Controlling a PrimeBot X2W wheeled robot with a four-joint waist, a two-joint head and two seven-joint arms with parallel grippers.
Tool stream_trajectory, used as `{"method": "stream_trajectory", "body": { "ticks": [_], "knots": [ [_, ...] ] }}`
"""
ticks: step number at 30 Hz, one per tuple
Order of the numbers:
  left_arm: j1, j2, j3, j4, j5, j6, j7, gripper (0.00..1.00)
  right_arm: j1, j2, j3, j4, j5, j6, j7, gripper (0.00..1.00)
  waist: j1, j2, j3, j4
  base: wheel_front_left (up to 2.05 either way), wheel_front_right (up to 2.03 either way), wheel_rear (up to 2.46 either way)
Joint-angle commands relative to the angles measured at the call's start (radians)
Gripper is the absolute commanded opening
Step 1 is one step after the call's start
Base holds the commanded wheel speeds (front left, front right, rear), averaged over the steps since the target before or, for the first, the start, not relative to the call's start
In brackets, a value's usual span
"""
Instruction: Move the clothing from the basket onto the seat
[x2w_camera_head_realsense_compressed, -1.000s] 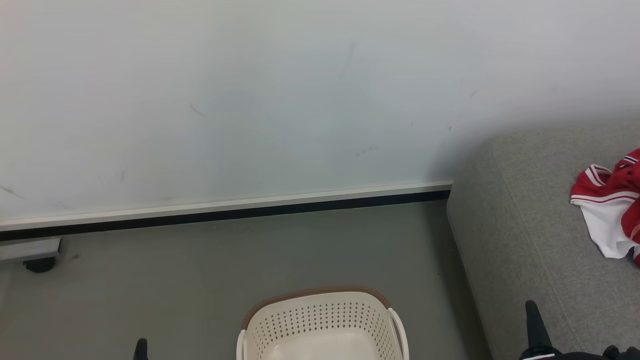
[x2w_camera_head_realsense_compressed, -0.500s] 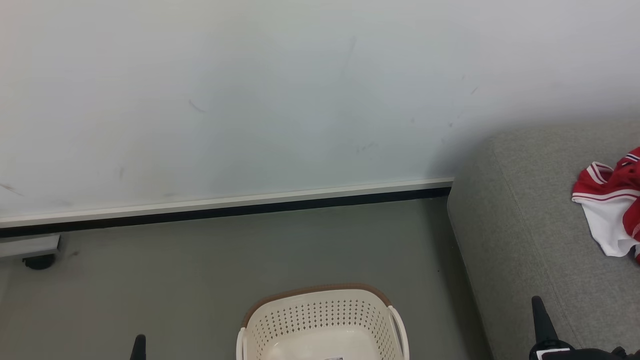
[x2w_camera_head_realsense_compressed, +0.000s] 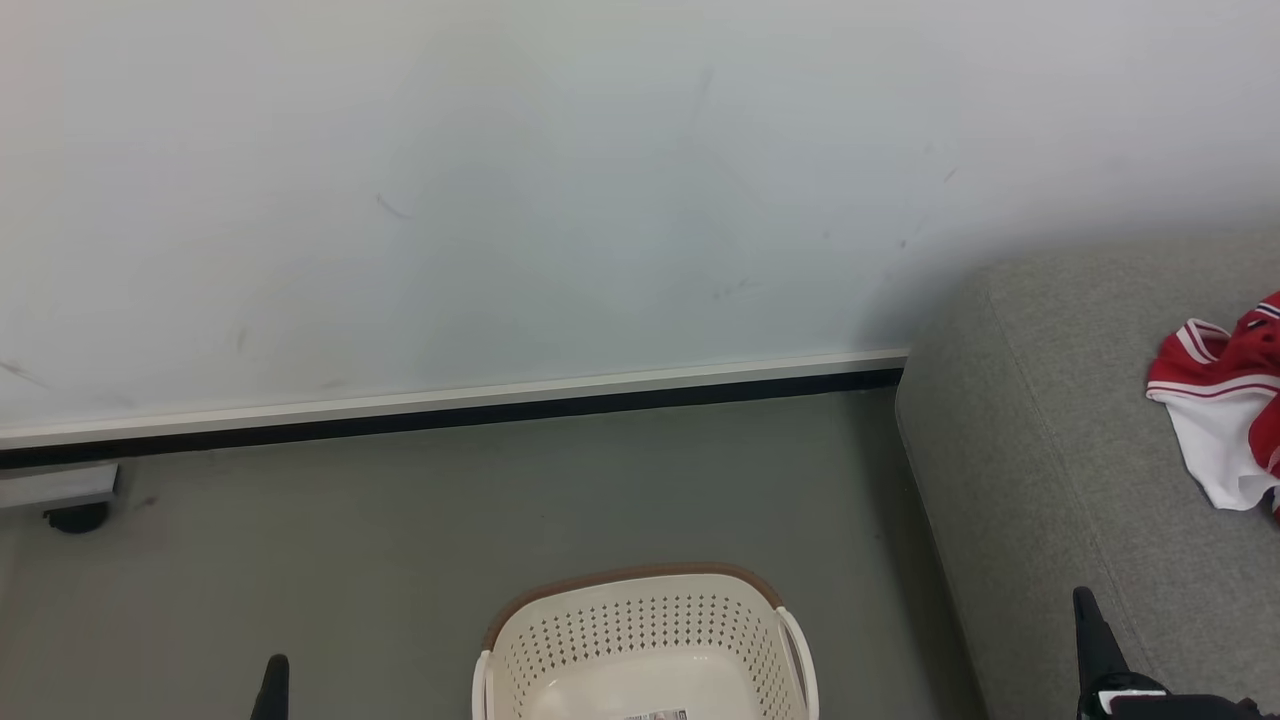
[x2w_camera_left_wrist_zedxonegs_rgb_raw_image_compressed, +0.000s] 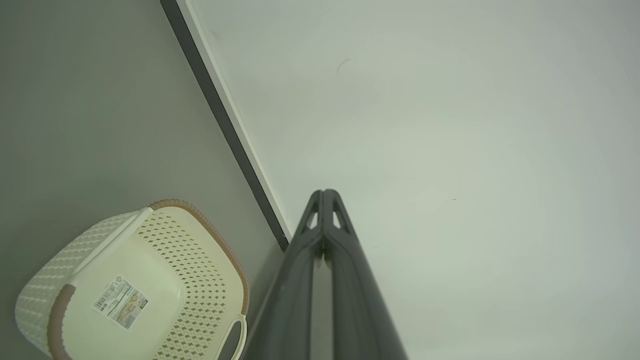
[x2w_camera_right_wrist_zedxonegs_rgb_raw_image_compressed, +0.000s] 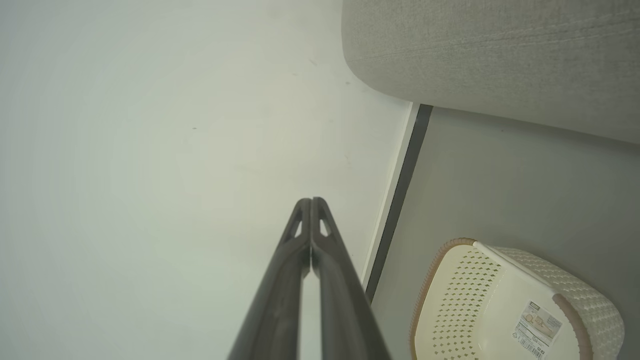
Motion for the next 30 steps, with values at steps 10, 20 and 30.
{"method": "stream_trajectory", "body": {
  "ticks": [10, 20, 30],
  "knots": [
    [-0.018, 0.008, 0.012, -0.009, -0.097, -0.014, 0.026, 0.00, -0.021, -0.001, -0.019, -0.006, 0.101, 0.000, 0.021, 0.00, -0.0001, 0.0000, 0.007, 0.000, 0.00, 0.00, 0.00],
    [-0.024, 0.008, 0.016, -0.012, -0.169, -0.023, 0.046, 0.00, -0.029, 0.002, -0.034, -0.005, 0.181, 0.000, 0.039, 0.00, -0.0001, 0.0000, 0.013, 0.001, 0.00, 0.00, 0.00],
    [-0.024, 0.008, 0.021, -0.013, -0.236, -0.030, 0.066, 0.00, -0.030, 0.005, -0.048, -0.004, 0.254, 0.000, 0.055, 0.00, -0.0001, 0.0000, 0.020, 0.001, 0.00, 0.00, 0.00]
  ]
}}
